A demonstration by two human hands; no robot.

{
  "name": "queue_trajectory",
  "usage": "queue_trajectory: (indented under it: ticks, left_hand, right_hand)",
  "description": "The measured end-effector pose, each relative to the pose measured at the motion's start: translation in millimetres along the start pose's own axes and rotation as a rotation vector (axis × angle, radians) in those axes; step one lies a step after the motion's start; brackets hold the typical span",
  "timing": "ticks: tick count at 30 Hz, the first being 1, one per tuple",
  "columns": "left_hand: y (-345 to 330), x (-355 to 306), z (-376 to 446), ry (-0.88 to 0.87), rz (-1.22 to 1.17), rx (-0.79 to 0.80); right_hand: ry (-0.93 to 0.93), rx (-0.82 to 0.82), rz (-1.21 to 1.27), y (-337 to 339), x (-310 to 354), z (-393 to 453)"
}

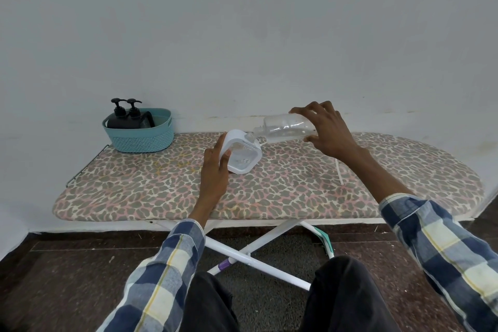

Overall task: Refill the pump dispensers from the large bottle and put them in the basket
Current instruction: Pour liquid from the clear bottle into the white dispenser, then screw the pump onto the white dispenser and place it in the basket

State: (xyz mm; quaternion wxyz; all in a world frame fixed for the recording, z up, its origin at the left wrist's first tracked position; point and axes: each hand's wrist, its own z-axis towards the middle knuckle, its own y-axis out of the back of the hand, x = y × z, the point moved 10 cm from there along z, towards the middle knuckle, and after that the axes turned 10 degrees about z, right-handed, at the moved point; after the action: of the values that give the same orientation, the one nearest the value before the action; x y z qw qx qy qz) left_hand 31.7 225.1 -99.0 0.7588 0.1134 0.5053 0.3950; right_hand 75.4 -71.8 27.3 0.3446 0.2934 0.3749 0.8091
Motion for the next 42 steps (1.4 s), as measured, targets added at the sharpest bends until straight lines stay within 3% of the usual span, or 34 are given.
queue_trajectory:
  ticks: [13,19,25,32,35,39,42]
  left_hand:
    - [3,8,1,0.078,-0.048,-0.032]
    - [3,16,1,0.116,-0.058,-0.039]
    - [8,14,0,0.147,-0.063,-0.066]
    - [12,11,-4,0.207,-0.126,-0.08]
    - [13,14,-4,0.236,-0.165,-0.091]
    - [13,18,-5,0.281,-0.189,-0.103]
    - [12,20,-5,0.308,-0.199,-0.106]
  right_hand:
    - [-0.268,0.001,0.274,-57,-25,-33]
    - [-0.459,-0.162,0.738,-79,-50,-50]
    - [-0.632,-0.261,0.882,-100,-68,-67]
    - [-0.655,-0.244,0.879,-107,-71,-75]
    - [-0.641,-0.352,0.825,-102,-63,-85]
    - [-0.57,-0.577,0.571,-74,-40,-102]
    - [-0.396,-0.558,0.469,-67,-5,-92]
